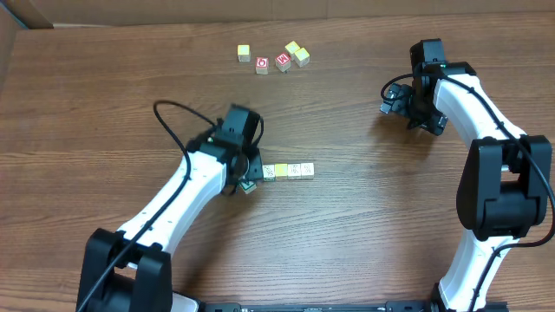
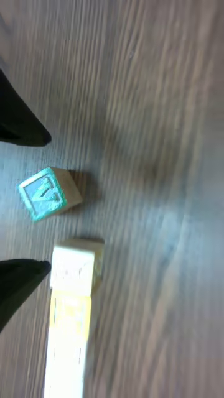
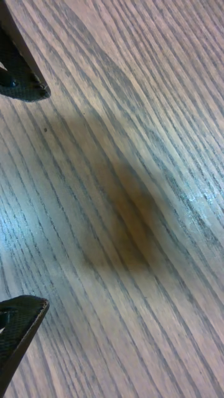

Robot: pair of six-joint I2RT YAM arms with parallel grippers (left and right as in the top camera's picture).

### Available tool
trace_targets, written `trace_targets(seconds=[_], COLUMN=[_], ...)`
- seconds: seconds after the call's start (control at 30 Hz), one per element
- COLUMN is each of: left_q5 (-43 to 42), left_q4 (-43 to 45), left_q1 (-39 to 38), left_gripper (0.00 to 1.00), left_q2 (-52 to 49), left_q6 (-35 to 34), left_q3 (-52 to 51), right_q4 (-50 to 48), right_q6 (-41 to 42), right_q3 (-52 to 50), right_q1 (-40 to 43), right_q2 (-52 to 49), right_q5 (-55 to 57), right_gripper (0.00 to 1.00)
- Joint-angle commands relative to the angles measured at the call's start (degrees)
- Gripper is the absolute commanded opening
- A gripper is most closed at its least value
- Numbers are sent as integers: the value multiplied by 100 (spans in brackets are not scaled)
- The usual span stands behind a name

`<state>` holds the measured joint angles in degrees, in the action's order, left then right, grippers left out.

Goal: Flip 5 blocks
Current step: 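Carry the V block to the left end of the row, then lower the V block beside the row and open the left gripper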

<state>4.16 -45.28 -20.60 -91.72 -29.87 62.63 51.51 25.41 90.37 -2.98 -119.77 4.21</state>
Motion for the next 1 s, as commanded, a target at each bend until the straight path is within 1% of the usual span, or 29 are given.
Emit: trace_targets(seconds=[0.0,0.03,0.07,0.17,0.2,0.3,0.43,0.57,0.73,0.97], left_q5=[85,39,28,31,31,52,24,26,44,74], left_q4=[-385,-509,-664,-988,-1082,-1019,-614,-103,396,756], left_q1=[4,4,4,-2,-4,-4,-4,-4,-4,-4], left_gripper=[34,6,4,4,4,4,4,4,4,4], left_q2=[52,52,50,26,24,24,24,22,22,22], left_q6=[-63,-107,-192,-387,-507,-691,-946,-957,-957,-955], left_q3=[452,461,457,315,129,-199,-682,-1023,-1128,-1128], right_q4=[-26,-26,-26,-26,-26,-26,-26,-26,-26,-26], right_q6=[-37,-37,-37,-37,-37,-37,-37,-35,-37,-37], right_q3=[118,118,118,118,118,118,118,118,118,118], right_q1=[11,11,11,11,11,11,11,11,11,11], right_q2=[-4,-4,-4,-4,-4,-4,-4,-4,-4,-4], right_q5=[-31,-31,-31,-31,-31,-31,-31,-31,-31,-31], right_gripper=[100,100,100,100,100,100,100,100,100,100])
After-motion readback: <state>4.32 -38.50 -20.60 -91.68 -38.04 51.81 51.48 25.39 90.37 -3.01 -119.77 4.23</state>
